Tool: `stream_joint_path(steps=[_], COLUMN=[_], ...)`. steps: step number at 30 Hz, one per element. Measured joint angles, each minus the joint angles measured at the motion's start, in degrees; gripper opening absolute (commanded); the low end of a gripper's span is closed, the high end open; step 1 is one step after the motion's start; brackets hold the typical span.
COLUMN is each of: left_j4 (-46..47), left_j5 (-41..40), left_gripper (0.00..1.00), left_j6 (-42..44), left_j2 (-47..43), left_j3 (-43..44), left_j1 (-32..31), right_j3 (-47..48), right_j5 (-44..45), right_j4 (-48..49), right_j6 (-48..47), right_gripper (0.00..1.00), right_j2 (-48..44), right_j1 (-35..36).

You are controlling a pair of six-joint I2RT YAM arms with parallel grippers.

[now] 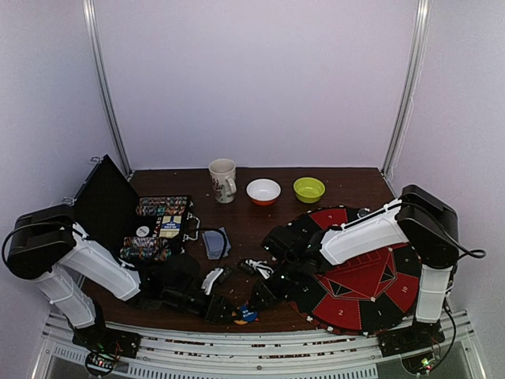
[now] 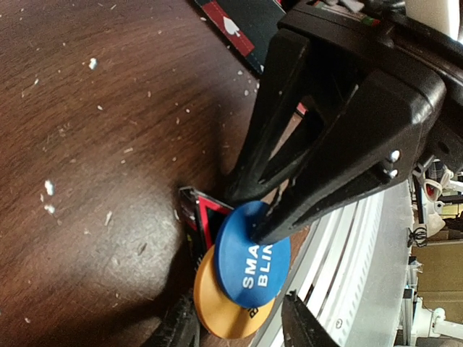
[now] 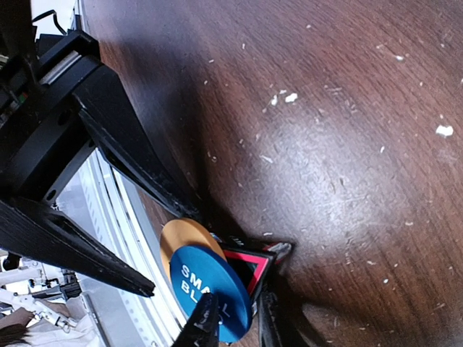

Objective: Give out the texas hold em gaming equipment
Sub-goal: Pick up the small blind button from the center of the board.

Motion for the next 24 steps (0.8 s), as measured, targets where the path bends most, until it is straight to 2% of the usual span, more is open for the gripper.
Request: stream_joint_path(steps=[10, 17, 24], left_j4=[-0.33, -1.09, -1.51], left_j5=[-0.37, -0.48, -0.46], left_gripper=[0.41, 0.41, 0.42], left_j6=[0.55, 1.09, 1.31], left_j2=[-0.04, -0.31, -0.46], left_j3=[0.11, 0.24, 0.33], left_j1=[0.0, 0.0, -0.04], right_j3=[0.07, 0.46, 0.44], right_j5=[0.11, -0.63, -1.77], right_j4=[-1.29, -2.73, -4.04], right_j6=[-0.37, -0.44, -0.66], right_gripper=[0.11, 0.01, 0.0], right_j2=[-0.55, -0.98, -1.03], right_j1=[0.0, -0.02, -1.07])
